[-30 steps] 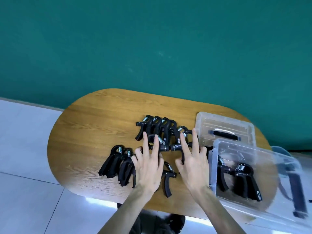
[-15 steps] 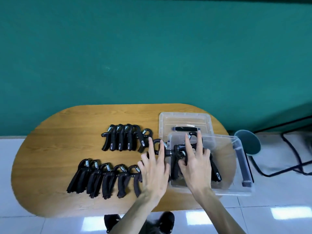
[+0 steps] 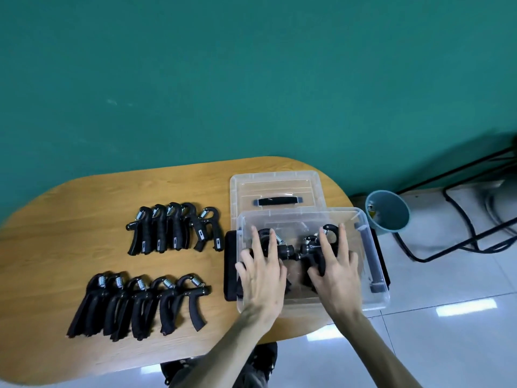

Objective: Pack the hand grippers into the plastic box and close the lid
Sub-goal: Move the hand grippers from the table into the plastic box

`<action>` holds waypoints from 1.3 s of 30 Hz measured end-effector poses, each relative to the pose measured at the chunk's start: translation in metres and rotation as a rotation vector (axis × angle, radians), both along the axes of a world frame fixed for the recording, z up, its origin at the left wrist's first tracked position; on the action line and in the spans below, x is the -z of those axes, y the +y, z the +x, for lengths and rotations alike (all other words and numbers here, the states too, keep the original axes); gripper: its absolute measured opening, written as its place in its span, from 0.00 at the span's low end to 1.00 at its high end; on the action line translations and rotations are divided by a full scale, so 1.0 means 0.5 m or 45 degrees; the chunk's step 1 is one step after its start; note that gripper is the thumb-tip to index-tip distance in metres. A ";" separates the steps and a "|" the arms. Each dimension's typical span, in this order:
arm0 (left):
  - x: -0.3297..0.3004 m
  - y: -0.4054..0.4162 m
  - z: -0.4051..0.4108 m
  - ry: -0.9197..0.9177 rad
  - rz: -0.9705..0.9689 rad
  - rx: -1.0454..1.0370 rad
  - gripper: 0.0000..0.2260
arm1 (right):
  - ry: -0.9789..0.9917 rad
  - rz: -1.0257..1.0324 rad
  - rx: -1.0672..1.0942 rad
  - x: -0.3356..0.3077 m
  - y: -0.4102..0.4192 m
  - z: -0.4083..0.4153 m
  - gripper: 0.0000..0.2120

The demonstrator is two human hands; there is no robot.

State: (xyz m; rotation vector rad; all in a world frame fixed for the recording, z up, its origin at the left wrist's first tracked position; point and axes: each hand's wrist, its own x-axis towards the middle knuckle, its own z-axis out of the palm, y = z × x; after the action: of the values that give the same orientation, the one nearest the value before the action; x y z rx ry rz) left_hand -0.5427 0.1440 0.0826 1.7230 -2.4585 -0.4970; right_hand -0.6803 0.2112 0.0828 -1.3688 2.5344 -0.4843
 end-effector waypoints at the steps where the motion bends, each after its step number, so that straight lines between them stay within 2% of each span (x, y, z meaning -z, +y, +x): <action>1: 0.005 -0.001 -0.009 -0.020 0.008 0.010 0.34 | -0.015 0.009 0.000 0.010 0.000 -0.009 0.41; 12: 0.099 -0.020 -0.088 -0.090 0.153 -0.063 0.32 | -0.134 0.102 -0.068 0.107 -0.031 -0.077 0.41; 21: 0.182 -0.032 -0.111 -0.234 0.222 -0.118 0.33 | -0.253 0.343 -0.193 0.180 -0.047 -0.116 0.40; 28: 0.242 -0.026 -0.125 -0.322 0.291 -0.137 0.40 | -0.211 0.367 -0.355 0.232 -0.055 -0.118 0.39; 32: 0.245 -0.026 -0.124 -0.344 0.272 -0.127 0.45 | -0.200 0.461 -0.383 0.232 -0.058 -0.114 0.46; 39: 0.255 -0.026 -0.121 -0.374 0.260 -0.125 0.45 | -0.186 0.566 -0.431 0.230 -0.061 -0.120 0.44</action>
State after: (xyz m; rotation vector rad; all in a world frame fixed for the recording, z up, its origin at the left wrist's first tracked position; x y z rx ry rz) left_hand -0.6032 0.1308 -0.0452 2.1242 -2.5736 -0.5361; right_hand -0.7405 0.1807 -0.0320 -1.4740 2.0655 0.0425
